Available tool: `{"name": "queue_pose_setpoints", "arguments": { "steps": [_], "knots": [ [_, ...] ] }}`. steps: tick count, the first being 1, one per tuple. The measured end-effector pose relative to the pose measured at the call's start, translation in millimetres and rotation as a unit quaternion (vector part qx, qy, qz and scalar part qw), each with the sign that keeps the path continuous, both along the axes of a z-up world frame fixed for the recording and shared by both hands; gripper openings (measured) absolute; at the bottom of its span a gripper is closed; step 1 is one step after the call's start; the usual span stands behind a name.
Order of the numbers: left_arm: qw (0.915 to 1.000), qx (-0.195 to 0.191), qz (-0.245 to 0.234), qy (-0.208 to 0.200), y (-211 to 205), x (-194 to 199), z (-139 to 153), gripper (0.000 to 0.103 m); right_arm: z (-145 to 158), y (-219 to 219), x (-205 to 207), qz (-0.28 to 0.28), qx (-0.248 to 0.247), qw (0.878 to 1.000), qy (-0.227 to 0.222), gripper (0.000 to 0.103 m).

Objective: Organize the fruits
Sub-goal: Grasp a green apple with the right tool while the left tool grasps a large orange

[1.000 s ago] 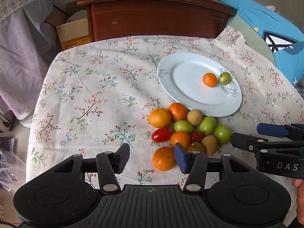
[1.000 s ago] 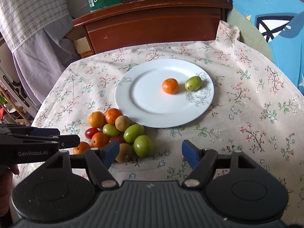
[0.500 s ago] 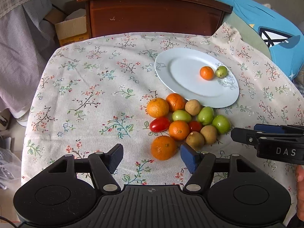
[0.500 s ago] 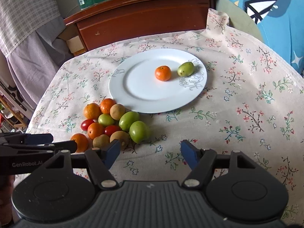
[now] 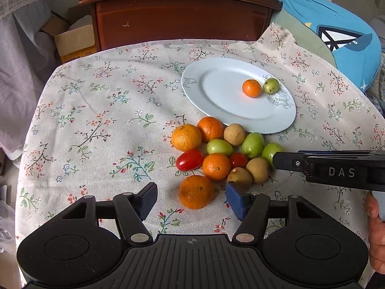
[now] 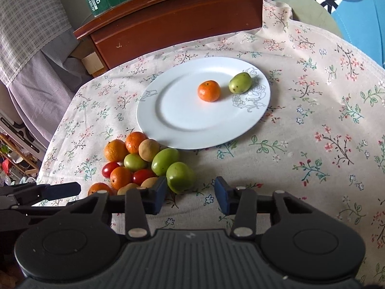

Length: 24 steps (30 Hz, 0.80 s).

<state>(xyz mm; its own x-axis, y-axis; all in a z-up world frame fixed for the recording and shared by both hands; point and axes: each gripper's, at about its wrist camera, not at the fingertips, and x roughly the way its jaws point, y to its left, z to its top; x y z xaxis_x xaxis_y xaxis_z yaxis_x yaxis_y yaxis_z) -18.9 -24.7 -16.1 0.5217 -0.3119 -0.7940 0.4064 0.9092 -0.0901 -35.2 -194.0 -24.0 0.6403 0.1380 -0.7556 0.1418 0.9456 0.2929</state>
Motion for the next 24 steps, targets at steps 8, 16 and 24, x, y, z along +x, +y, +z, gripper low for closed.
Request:
{"name": "queue_pose_setpoints", "arguments": {
  "steps": [8,16,24],
  "knots": [
    [0.9999,-0.001,-0.005,0.009,-1.2,3.7,-8.7,0.033,-5.9,3.5,6.0,0.004,0.001,1.000,-0.005,0.033],
    [0.9998,0.013,-0.017,-0.004,-6.5,3.2,-11.1,0.031,-11.2,-0.6,9.2,0.001,0.013,1.000,-0.001,0.032],
    [0.9999,0.006,-0.002,-0.015,-2.3,2.9,-4.0,0.030,-4.3,-0.9,5.0,0.000,0.012,1.000,-0.010,0.028]
  ]
}}
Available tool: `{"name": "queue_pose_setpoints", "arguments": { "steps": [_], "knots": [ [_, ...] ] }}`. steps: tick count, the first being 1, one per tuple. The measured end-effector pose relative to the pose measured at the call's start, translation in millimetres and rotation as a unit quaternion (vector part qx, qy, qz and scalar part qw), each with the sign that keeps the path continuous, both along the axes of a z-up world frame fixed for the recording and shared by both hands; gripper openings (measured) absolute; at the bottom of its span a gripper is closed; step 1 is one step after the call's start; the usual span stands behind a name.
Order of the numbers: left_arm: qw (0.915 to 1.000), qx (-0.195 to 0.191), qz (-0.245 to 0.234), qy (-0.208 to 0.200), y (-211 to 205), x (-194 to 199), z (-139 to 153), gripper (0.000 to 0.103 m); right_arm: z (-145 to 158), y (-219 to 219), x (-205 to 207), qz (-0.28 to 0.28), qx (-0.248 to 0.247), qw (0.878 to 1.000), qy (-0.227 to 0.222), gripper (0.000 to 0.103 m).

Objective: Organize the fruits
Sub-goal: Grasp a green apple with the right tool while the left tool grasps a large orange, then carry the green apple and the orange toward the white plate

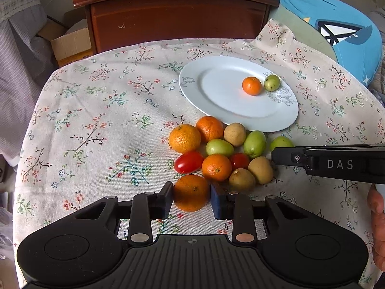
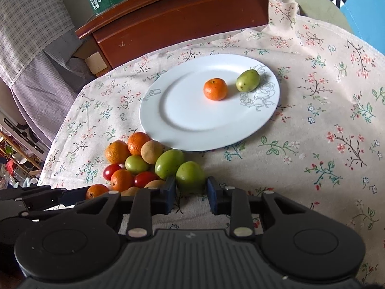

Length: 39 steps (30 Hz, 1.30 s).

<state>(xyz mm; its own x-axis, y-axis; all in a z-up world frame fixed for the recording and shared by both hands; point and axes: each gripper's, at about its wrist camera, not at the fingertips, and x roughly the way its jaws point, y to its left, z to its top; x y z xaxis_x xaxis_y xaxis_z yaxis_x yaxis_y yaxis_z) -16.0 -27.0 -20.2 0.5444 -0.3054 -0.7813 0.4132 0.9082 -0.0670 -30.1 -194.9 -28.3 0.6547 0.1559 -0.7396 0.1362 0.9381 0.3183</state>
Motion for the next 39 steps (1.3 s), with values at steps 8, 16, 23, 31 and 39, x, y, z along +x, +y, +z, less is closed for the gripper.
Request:
{"name": "queue_pose_setpoints", "arguments": {
  "steps": [8,16,23,31,39],
  "knots": [
    [0.9989,-0.026,-0.004,-0.040,-1.2,-6.7,33.1,0.030,36.8,-3.2,-17.1,0.002,0.054,0.998,-0.033,0.028],
    [0.9955,-0.051,-0.026,-0.075,-7.6,-3.4,72.3,0.030,90.9,-24.6,-24.0,-0.033,0.091,0.994,-0.060,0.028],
    [0.9945,-0.053,-0.049,-0.077,-18.4,34.4,86.1,0.030,114.2,-52.7,14.2,-0.062,0.067,0.993,-0.081,0.028],
    [0.9965,-0.057,-0.041,-0.045,-32.4,75.1,63.9,0.030,77.3,-60.1,52.5,-0.070,0.062,0.994,-0.056,0.028],
    [0.9970,-0.056,-0.045,-0.029,-51.4,101.2,41.9,0.030,46.8,-65.8,80.6,-0.079,0.063,0.994,-0.035,0.028]
  ]
}}
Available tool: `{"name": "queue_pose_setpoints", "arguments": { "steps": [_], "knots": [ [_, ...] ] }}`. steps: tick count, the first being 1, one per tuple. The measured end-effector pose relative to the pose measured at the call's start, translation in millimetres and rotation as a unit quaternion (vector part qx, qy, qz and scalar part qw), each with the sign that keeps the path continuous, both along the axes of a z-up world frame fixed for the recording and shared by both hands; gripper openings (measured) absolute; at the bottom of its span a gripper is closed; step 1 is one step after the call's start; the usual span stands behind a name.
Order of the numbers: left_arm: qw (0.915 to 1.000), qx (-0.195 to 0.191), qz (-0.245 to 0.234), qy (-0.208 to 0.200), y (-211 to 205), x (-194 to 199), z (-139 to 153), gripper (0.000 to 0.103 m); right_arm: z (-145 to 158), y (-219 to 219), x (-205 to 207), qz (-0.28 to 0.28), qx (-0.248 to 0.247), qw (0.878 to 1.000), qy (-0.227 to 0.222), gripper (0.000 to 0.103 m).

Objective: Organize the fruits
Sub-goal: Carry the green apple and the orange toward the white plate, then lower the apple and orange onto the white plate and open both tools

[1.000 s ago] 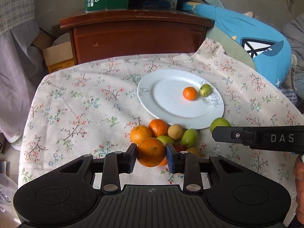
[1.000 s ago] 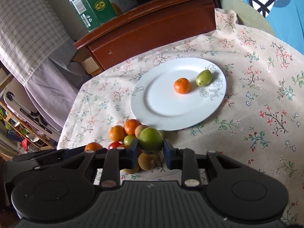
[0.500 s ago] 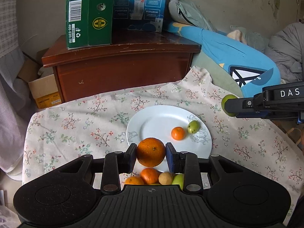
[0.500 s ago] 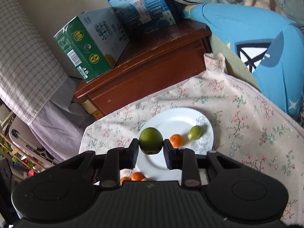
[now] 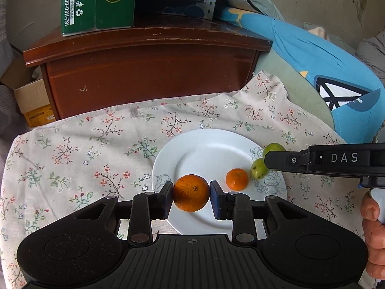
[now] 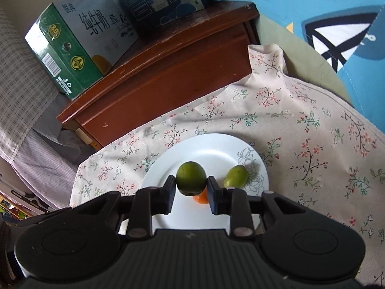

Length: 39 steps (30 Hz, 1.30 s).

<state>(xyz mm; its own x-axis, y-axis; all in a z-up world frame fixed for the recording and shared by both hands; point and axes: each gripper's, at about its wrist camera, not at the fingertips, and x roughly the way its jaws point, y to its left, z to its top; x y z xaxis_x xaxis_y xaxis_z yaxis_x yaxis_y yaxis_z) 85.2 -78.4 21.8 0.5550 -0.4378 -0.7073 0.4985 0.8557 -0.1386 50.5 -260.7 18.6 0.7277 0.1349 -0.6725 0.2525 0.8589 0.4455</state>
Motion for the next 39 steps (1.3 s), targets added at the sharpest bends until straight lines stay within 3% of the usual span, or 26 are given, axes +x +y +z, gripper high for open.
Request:
{"name": "queue_pose_setpoints", "arguments": {
  "steps": [7,19,21,23,25,28,32,39],
  "knots": [
    [0.9998,0.006,-0.001,0.018,-10.5,13.2,-17.4,0.030,-17.4,2.7,3.1,-0.001,-0.003,0.999,0.042,0.028],
    [0.9998,0.001,0.000,0.022,-24.7,24.3,-20.5,0.033,-28.5,-3.5,8.6,-0.018,0.006,0.999,0.042,0.033],
    [0.9997,-0.002,0.004,0.025,-22.2,25.2,-16.2,0.038,-25.1,-3.8,7.9,-0.015,0.011,0.999,0.035,0.035],
    [0.9996,-0.003,0.018,0.022,-18.2,25.6,-10.7,0.055,-21.0,-4.0,7.1,-0.013,0.013,0.999,0.028,0.043],
    [0.9995,0.001,0.027,0.017,-14.9,25.5,-4.9,0.060,-17.3,-3.9,6.5,-0.010,0.013,1.000,0.024,0.047],
    [0.9991,0.007,0.036,0.022,-9.7,25.3,1.4,0.061,-11.7,-2.0,6.0,0.001,0.005,1.000,0.013,0.048],
    [0.9984,0.009,0.045,0.034,3.3,18.2,6.3,0.062,-9.7,3.2,4.5,0.011,-0.006,1.000,0.015,0.057],
    [0.9978,0.011,0.058,0.031,27.5,-3.4,7.8,0.064,-10.7,17.2,-3.6,0.050,-0.029,0.998,0.026,0.057]
  ]
}}
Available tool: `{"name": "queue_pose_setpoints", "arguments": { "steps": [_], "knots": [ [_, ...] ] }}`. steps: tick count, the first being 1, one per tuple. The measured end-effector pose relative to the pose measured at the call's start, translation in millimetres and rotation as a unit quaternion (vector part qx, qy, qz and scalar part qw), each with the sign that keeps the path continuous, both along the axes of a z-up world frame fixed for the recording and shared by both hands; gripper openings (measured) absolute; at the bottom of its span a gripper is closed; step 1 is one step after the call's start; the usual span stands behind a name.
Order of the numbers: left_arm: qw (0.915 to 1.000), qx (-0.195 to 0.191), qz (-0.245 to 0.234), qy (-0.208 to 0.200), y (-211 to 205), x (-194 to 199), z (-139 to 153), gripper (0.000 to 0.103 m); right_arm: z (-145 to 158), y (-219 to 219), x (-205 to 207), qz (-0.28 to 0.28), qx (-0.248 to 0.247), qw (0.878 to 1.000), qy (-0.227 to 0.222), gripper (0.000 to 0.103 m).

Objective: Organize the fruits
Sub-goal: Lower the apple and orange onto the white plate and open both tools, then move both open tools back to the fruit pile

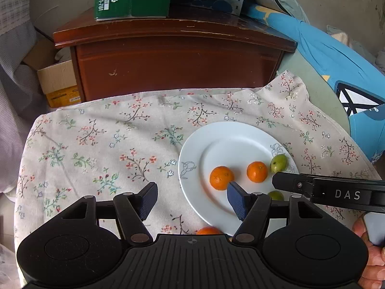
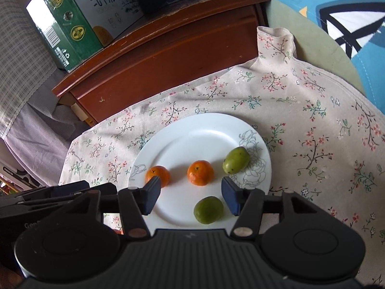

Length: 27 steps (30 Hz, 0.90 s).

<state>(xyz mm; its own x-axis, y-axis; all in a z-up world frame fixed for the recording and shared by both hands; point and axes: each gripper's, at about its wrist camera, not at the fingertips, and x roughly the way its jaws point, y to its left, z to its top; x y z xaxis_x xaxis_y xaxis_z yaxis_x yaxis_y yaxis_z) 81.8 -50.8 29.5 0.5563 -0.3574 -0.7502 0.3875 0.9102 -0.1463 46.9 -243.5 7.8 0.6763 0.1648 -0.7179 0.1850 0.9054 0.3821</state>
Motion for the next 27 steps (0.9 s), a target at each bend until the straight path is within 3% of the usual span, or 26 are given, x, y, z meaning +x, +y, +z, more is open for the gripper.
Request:
{"name": "queue_pose_setpoints", "arguments": {
  "steps": [3,5,7,12,17,21,23,27],
  "knots": [
    [0.9999,-0.008,0.010,0.007,11.3,-10.5,-1.5,0.065,0.2,5.8,-7.5,0.020,-0.004,1.000,-0.001,0.057],
    [0.9999,-0.008,0.012,0.008,16.1,-17.5,-3.2,0.074,0.9,11.2,-13.5,0.034,-0.010,0.999,-0.003,0.057],
    [0.9998,-0.002,0.018,0.005,19.4,-24.3,-4.9,0.077,2.1,16.5,-19.1,0.048,-0.017,0.999,-0.005,0.057],
    [0.9995,0.007,0.022,0.024,28.6,-37.4,-15.0,0.078,2.6,29.0,-36.5,0.082,-0.030,0.996,-0.008,0.057],
    [0.9989,-0.012,0.018,0.041,39.7,-50.1,-18.7,0.078,-2.2,35.3,-49.8,0.105,-0.024,0.994,0.002,0.057],
    [0.9993,0.013,0.019,0.031,38.5,-54.9,-18.0,0.078,-7.2,41.5,-57.6,0.128,-0.028,0.991,0.009,0.057],
    [0.9990,0.025,0.025,0.027,40.1,-55.5,-18.3,0.085,-11.1,46.0,-61.3,0.143,-0.032,0.989,0.015,0.057],
    [0.9989,0.029,0.018,0.031,46.2,-57.4,-20.9,0.086,-18.0,55.6,-67.4,0.170,-0.038,0.984,0.024,0.054]
  ]
}}
